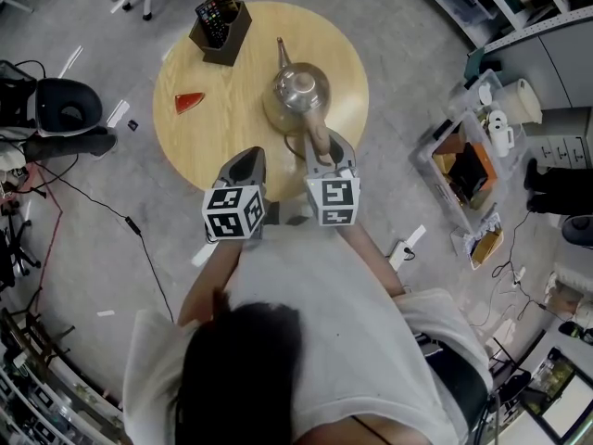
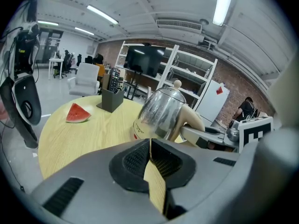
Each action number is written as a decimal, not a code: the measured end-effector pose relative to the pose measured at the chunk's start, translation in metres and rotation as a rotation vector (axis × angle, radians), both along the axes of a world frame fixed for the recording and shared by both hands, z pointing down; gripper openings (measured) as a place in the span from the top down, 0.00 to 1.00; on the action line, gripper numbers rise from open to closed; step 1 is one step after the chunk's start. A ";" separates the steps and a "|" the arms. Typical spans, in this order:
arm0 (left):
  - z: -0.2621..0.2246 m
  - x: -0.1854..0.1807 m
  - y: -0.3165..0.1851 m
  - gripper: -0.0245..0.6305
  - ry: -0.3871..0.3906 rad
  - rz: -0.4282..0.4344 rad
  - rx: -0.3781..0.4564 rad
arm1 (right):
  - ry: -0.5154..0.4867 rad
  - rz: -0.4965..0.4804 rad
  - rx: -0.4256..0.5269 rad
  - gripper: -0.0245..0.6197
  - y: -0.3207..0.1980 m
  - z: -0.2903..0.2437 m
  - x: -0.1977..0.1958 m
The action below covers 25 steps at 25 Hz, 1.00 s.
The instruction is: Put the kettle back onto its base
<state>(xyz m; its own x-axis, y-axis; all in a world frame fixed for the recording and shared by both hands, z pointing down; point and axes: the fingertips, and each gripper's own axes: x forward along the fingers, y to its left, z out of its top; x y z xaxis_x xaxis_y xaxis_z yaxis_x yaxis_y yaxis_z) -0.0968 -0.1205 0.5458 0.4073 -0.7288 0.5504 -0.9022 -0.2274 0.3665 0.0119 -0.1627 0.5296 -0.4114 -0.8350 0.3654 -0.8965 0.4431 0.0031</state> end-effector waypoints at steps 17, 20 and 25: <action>-0.004 0.000 0.000 0.91 0.007 -0.005 0.021 | -0.017 -0.030 -0.038 0.75 -0.001 0.005 -0.006; -0.004 -0.001 0.000 0.91 0.007 -0.011 0.023 | -0.016 -0.064 -0.056 0.66 0.000 0.006 -0.011; -0.009 -0.001 0.001 0.91 0.006 -0.010 0.032 | -0.018 -0.064 -0.072 0.63 0.002 0.003 -0.008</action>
<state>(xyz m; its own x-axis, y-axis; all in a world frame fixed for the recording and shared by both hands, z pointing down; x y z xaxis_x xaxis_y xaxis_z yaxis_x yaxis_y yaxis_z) -0.0975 -0.1200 0.5369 0.4030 -0.7503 0.5241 -0.9023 -0.2300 0.3646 0.0034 -0.1605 0.5327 -0.4701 -0.7785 0.4158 -0.8659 0.4981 -0.0464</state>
